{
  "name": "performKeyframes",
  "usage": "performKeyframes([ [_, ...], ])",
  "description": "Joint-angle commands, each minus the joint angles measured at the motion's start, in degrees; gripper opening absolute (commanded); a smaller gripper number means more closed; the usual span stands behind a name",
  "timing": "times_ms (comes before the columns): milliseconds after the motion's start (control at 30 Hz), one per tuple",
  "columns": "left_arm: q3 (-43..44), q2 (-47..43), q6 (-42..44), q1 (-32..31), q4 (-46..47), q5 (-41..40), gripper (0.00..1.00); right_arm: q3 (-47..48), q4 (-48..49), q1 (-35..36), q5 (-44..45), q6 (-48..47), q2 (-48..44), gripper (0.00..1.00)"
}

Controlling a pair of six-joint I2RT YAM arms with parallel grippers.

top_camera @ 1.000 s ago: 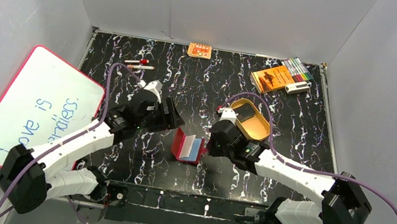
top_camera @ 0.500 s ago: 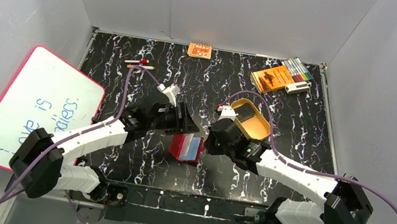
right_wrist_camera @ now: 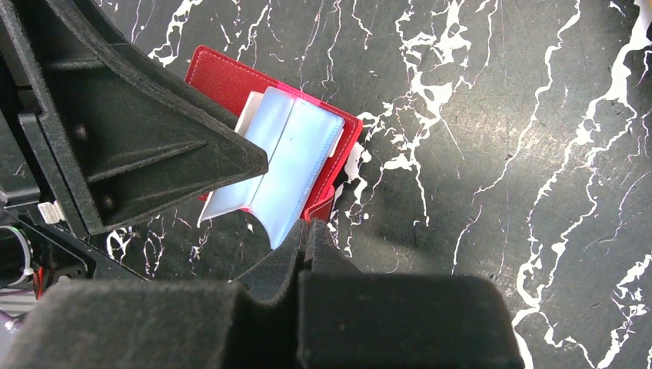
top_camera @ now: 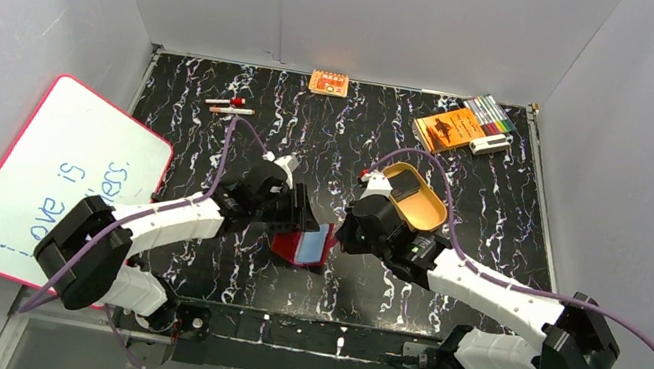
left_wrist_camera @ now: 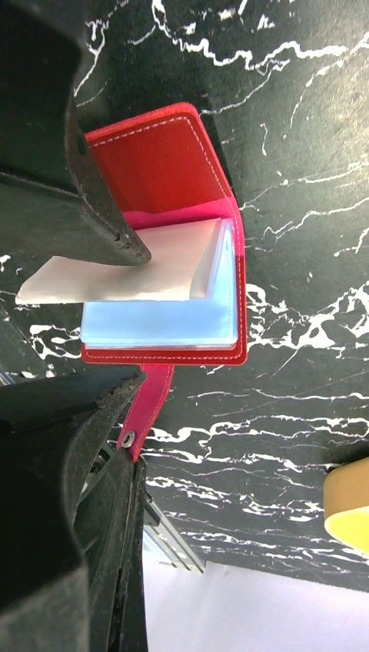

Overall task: Put the credit cards into the card holder
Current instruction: Open the card holder at the center of the board.

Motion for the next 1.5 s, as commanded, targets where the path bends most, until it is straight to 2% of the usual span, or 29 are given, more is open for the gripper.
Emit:
performKeyframes([
  [0,-0.13,-0.69,2.46,-0.46,-2.26,-3.52,0.48,2.0,1.7,-0.19,0.67,-0.76,-1.69,0.0],
  [267,-1.27,-0.76,5.58,-0.47,-7.78,-13.63,0.36,0.32,1.27,-0.13,1.73,-0.41,-2.42,0.0],
  [467,-1.92,1.17,5.57,-0.49,-9.05,-16.33,0.31,-1.75,1.51,-0.19,2.16,0.09,-2.36,0.0],
  [733,-2.47,2.44,5.14,-0.46,-9.73,-19.07,0.3,-4.67,1.92,-0.15,2.42,0.64,-2.12,0.0],
  [900,-1.94,2.54,5.11,-0.47,-10.82,-19.82,0.35,-5.7,2.21,-0.14,2.64,0.73,-1.66,0.0],
  [1167,0.68,-1.81,4.72,-0.43,-13.29,-19.98,0.57,-4.46,1.87,-0.16,2.8,-0.09,-0.92,0.0],
  [1467,5.41,-8.18,4.79,-0.43,-17.25,-20.73,0.64,-2.78,1.25,-0.15,2.92,-0.85,-0.26,0.0],
])
